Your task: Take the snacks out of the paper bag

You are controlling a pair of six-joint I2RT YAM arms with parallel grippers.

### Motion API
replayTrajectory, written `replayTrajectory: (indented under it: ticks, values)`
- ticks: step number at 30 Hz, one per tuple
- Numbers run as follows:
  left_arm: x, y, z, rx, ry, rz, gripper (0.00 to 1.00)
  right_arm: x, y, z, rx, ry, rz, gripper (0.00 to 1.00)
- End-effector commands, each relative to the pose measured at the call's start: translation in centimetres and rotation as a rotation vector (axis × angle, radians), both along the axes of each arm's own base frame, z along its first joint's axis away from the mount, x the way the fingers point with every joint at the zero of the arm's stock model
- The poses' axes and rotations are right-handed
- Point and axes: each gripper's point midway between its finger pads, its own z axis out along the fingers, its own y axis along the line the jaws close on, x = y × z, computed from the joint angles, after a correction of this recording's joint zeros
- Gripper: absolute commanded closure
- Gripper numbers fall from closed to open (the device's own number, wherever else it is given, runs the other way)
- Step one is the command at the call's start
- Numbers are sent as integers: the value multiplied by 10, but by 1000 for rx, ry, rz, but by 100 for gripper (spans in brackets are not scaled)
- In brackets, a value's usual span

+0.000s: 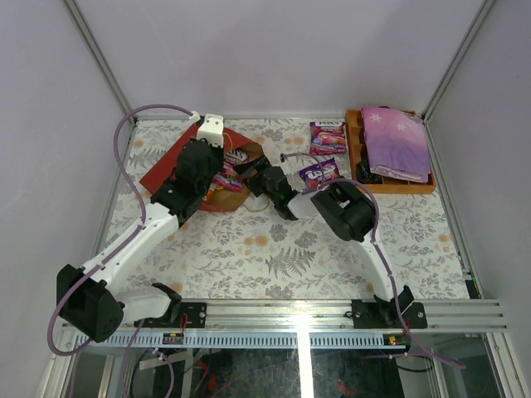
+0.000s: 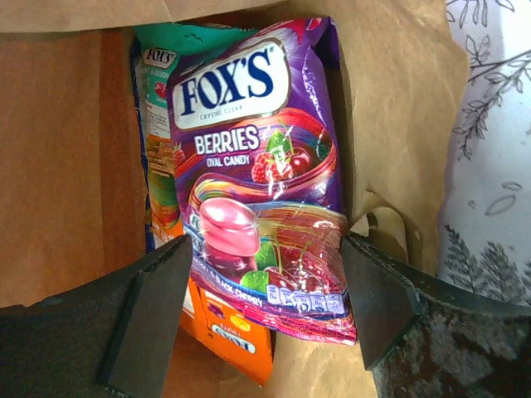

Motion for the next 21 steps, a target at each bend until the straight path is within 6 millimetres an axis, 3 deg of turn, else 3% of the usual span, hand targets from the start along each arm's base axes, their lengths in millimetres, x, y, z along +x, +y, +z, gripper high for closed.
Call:
replayTrajectory:
  ticks: [1, 4, 6, 13, 21]
  values:
    - [2, -1, 8, -46, -37, 1, 100, 9, 11, -9, -23, -3, -19, 23]
    - [1, 1, 7, -43, -37, 15, 100, 10, 17, -8, -18, -16, -15, 29]
    - [0, 4, 7, -41, -39, 24, 100, 10, 23, -1, -14, -46, -3, 38]
    - [-2, 13, 4, -38, -39, 45, 100, -2, 30, 24, 11, -121, 25, 98]
    - [-3, 18, -1, -51, -27, 55, 100, -32, 9, 83, 2, -215, 60, 100]
